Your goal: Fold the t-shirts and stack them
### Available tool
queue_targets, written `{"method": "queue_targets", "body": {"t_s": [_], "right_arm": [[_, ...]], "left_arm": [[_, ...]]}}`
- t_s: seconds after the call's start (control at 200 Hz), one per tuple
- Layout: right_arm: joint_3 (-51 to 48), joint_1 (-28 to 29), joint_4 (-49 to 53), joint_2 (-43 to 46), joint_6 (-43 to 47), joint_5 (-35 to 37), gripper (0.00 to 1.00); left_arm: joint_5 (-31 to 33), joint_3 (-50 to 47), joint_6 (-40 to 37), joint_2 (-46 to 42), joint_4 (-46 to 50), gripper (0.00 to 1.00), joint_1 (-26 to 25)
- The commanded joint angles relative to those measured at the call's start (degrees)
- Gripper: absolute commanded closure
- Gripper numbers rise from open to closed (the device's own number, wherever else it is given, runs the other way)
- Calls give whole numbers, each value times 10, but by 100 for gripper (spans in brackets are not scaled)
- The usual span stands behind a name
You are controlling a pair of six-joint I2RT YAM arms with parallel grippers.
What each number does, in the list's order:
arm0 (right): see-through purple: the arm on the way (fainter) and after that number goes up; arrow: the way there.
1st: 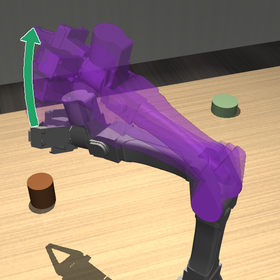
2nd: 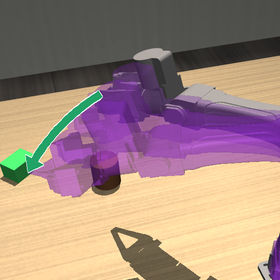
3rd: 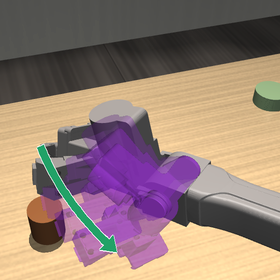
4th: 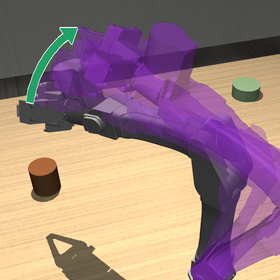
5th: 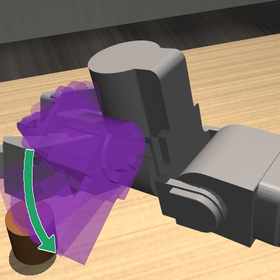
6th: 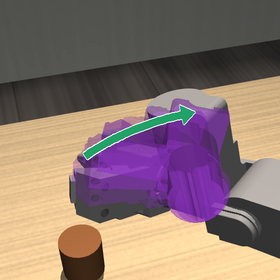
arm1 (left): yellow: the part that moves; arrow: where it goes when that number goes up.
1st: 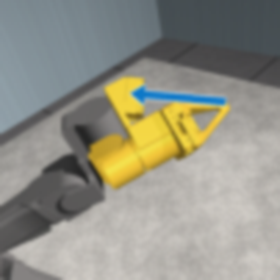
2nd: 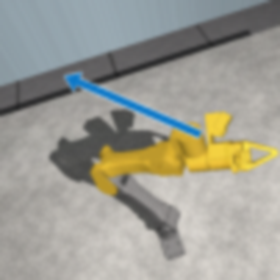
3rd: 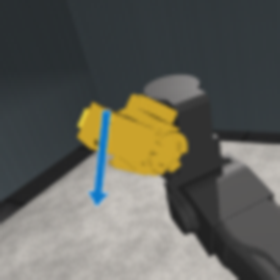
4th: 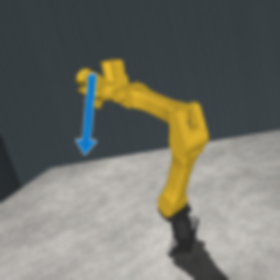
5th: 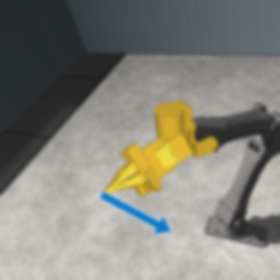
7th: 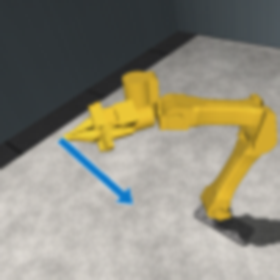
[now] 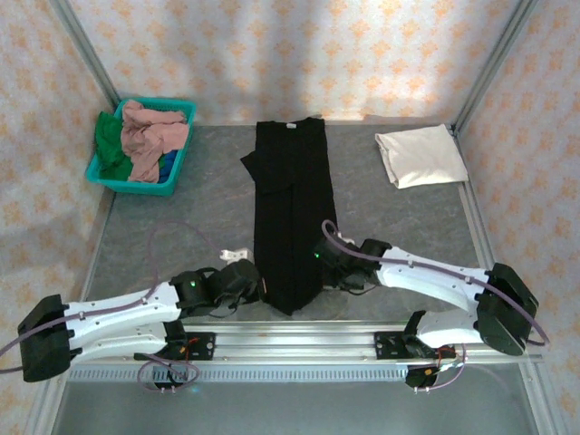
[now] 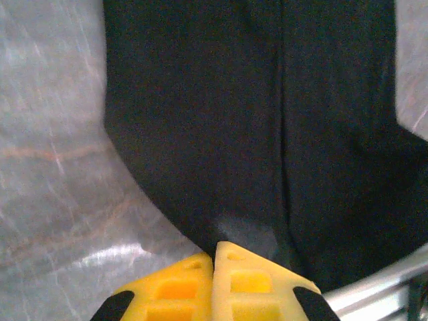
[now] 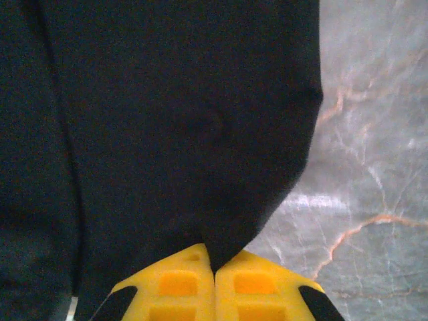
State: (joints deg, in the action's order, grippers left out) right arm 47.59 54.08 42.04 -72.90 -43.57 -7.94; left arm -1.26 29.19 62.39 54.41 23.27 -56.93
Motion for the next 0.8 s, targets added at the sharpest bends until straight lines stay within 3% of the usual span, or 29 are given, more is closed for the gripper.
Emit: {"method": "queue_targets", "body": {"t_s": [0.0, 0.13, 0.235, 0.47, 0.606, 0.796], "right_arm": [[50, -48, 37, -12, 47, 42, 100], [118, -110, 31, -48, 95, 46, 100], [158, -173, -13, -96, 139, -17, 100], [353, -274, 9, -262, 211, -56, 100], [478, -305, 42, -368, 243, -108, 100], [643, -326, 115, -501, 265, -110, 99]], "left_arm": [[4, 64, -71, 9, 42, 100, 57], [-29, 143, -133, 86, 37, 100, 155], [-80, 207, -151, 183, 14, 100, 211], [-123, 415, -211, 373, 63, 100, 296], [-149, 530, -237, 469, 97, 100, 343], [-182, 642, -255, 584, 140, 100, 381]]}}
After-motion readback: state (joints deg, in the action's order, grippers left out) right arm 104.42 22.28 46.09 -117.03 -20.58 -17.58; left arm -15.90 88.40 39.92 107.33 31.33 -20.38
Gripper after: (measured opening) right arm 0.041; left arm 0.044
